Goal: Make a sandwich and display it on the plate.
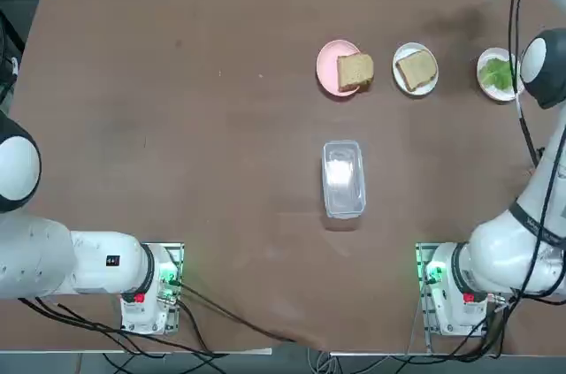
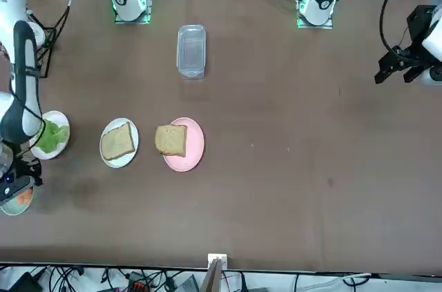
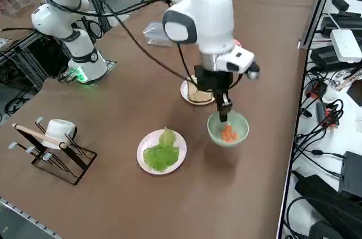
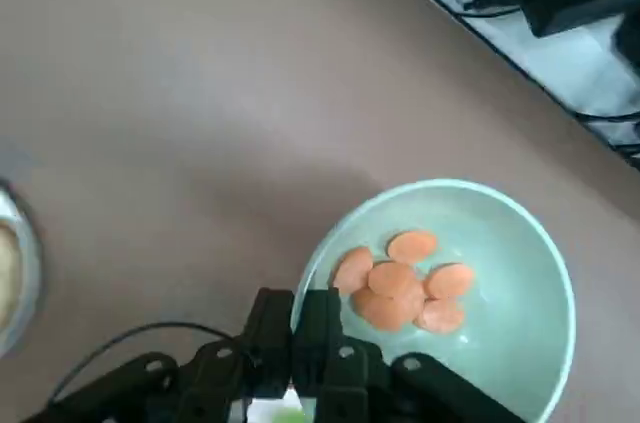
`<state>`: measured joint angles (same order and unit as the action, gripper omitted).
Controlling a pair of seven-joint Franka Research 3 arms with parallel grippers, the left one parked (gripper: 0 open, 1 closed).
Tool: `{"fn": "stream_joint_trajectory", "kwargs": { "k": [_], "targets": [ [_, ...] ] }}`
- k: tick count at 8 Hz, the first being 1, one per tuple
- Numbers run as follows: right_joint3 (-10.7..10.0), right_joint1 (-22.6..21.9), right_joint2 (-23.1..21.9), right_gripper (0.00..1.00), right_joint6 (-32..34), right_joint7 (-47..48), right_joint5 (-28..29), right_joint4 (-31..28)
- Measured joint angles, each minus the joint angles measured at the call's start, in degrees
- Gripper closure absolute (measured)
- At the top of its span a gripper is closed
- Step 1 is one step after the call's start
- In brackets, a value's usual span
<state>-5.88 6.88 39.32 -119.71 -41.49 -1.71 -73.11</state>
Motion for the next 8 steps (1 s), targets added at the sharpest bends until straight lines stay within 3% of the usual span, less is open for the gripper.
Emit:
{"fn": "stream_joint_trajectory", "kwargs": {
  "k": [4,6,8],
  "targets": [
    [0.1,-5.0,-3.5,0.97,15.2,17.3,12.5,-0.4],
    [0.1,-5.2,-4.5,0.97,16.3,19.5,20.5,-3.1],
    [0.4,-5.5,-5.2,0.97,16.4,23.0,25.0,-5.8]
  ]
}}
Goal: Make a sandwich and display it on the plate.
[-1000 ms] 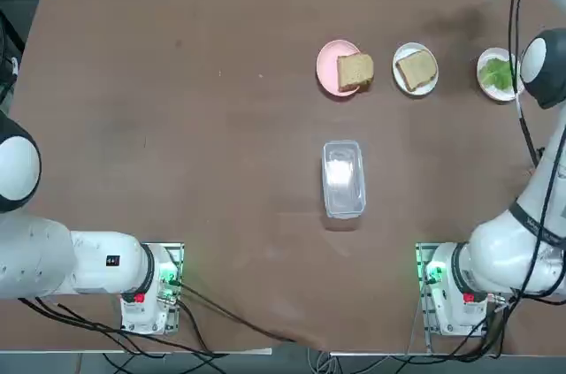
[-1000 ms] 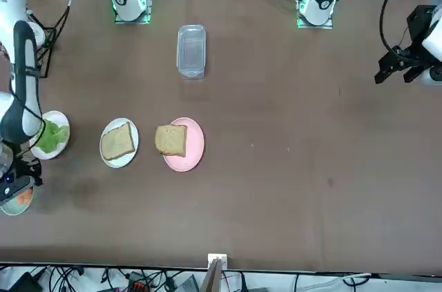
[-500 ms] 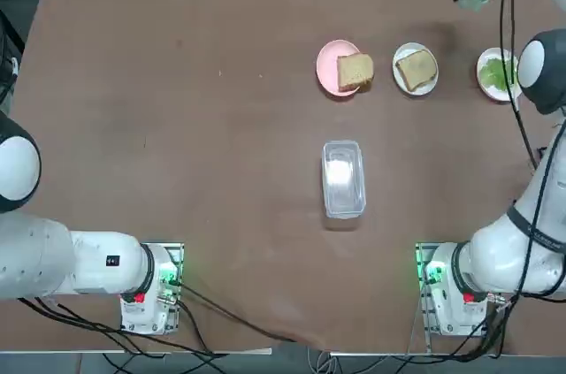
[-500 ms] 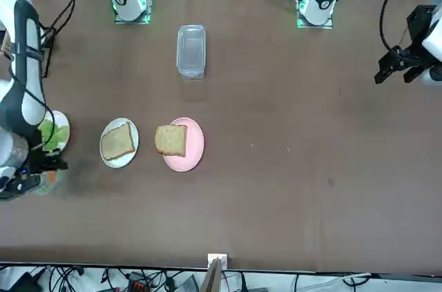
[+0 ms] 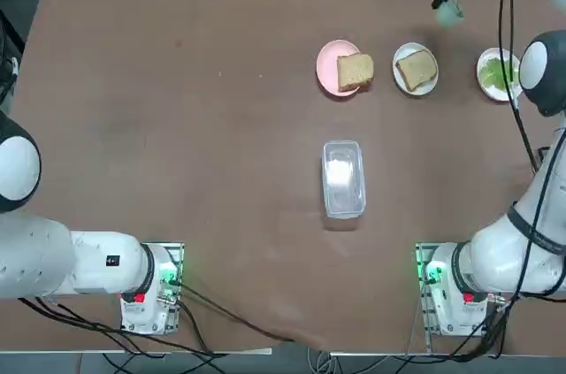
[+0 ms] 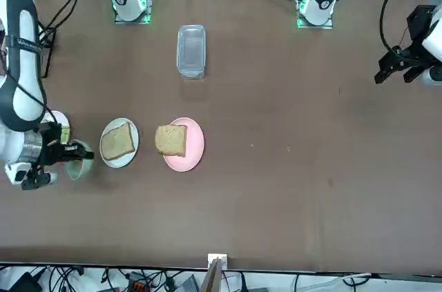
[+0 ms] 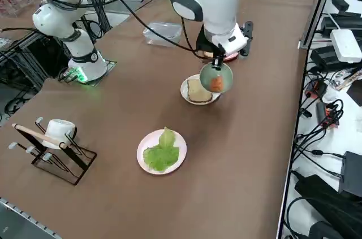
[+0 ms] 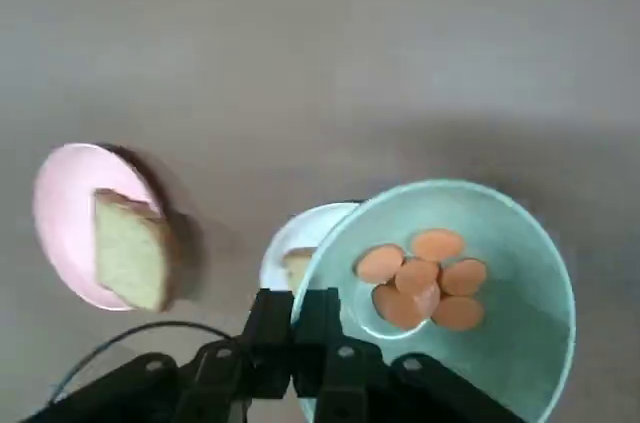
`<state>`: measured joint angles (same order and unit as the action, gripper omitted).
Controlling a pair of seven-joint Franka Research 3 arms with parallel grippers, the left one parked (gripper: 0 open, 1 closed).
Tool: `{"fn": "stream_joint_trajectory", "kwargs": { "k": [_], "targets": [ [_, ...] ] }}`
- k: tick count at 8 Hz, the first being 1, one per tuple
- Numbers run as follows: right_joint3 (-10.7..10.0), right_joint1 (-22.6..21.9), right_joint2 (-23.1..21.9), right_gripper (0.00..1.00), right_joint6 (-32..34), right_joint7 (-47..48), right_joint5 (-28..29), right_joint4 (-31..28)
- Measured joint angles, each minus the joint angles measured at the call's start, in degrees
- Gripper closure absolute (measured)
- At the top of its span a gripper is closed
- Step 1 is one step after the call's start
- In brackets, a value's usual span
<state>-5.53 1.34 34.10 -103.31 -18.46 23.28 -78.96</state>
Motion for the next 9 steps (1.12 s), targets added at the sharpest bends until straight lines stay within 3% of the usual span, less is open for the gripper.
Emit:
{"fn": "stream_joint_trajectory", "kwargs": {
  "k": [5,7,9],
  "targets": [
    [0.6,-4.7,-2.4,0.97,0.1,7.5,1.5,-5.3],
    [0.6,-5.4,-2.4,0.97,0.1,7.6,9.2,-8.6],
    [0.5,-5.3,-2.3,0.97,0.0,6.4,12.8,-11.5]
  ]
}}
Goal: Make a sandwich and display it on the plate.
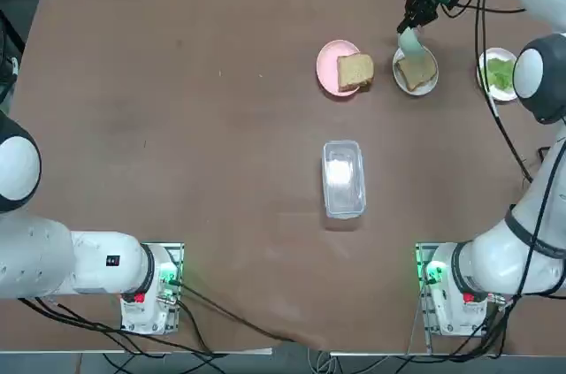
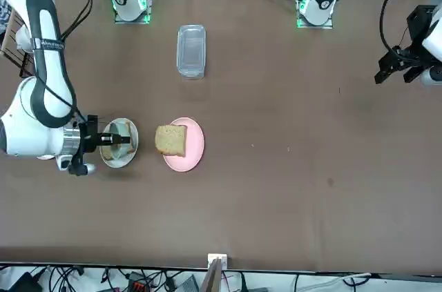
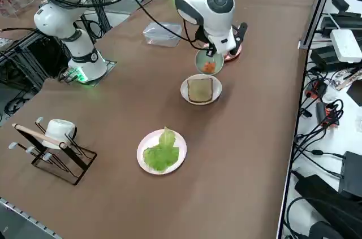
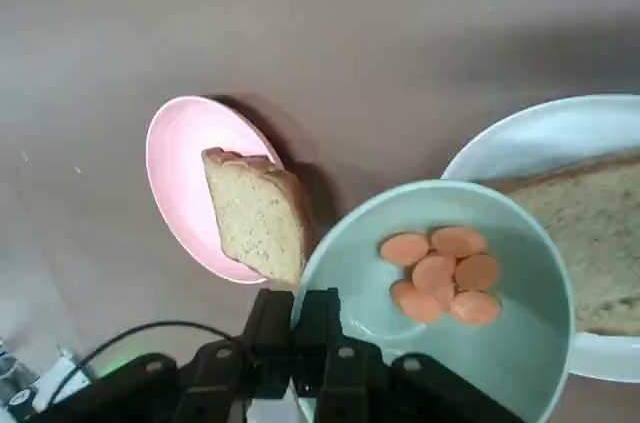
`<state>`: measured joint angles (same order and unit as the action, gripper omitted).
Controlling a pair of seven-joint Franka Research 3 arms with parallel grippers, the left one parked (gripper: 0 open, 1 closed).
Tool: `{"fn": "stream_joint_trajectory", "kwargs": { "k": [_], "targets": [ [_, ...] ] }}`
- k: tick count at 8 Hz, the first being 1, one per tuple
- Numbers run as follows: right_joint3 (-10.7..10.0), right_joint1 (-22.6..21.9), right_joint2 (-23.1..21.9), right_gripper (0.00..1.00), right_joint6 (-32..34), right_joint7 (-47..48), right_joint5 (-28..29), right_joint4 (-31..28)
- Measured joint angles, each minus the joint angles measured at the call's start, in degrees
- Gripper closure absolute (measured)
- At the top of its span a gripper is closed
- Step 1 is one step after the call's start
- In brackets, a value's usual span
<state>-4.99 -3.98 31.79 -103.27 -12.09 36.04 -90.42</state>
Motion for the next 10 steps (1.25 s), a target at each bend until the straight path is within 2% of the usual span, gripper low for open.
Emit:
{"fn": "stream_joint_trajectory", "kwargs": {
  "k": [2,6,10],
  "targets": [
    [-0.2,0.7,0.1,0.97,0.5,-5.0,3.6,-2.3],
    [-0.6,8.2,0.6,0.97,6.6,-16.2,11.4,-4.9],
    [-0.6,11.2,4.1,0.97,9.2,-24.2,17.9,-5.3]
  ]
}}
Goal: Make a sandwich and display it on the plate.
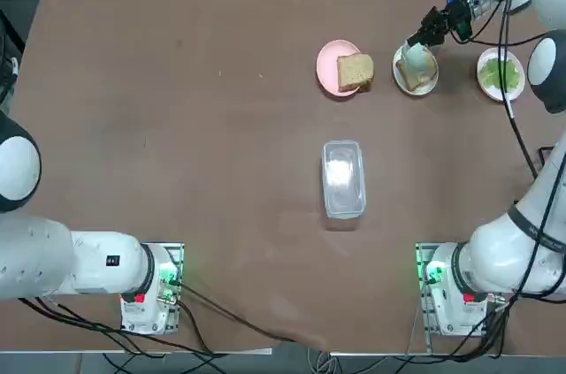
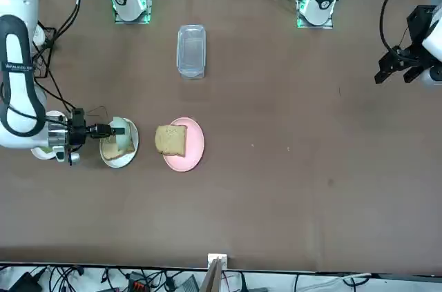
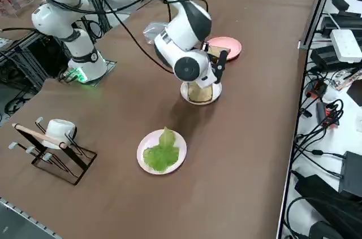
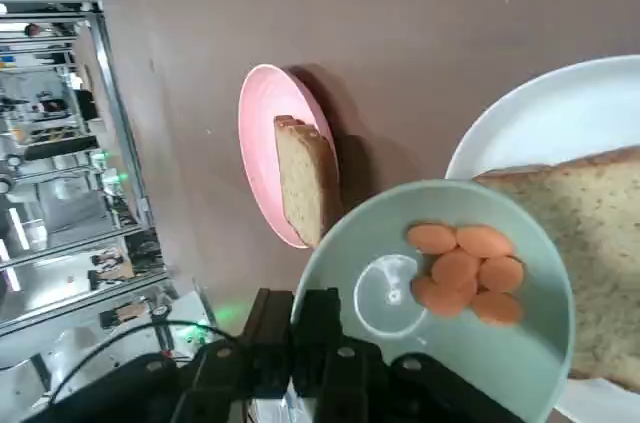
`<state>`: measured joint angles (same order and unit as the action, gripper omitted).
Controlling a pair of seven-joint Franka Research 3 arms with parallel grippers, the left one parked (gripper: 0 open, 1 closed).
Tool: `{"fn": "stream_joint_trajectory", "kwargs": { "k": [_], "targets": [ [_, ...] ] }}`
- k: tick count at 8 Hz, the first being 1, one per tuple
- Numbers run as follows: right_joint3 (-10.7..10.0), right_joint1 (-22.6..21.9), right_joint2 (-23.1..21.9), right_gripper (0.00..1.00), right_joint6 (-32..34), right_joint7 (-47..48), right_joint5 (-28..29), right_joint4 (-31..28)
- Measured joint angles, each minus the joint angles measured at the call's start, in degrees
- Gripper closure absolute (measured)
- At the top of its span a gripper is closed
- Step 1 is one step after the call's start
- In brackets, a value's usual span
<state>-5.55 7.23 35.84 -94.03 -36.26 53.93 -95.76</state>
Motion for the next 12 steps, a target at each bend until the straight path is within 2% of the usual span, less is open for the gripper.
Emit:
{"fn": "stream_joint_trajectory", "kwargs": {
  "k": [7,12],
  "targets": [
    [0.0,6.8,3.5,0.97,8.3,-7.7,9.4,0.0],
    [0.0,8.5,5.8,0.97,11.1,-11.4,14.9,0.0]
  ]
}}
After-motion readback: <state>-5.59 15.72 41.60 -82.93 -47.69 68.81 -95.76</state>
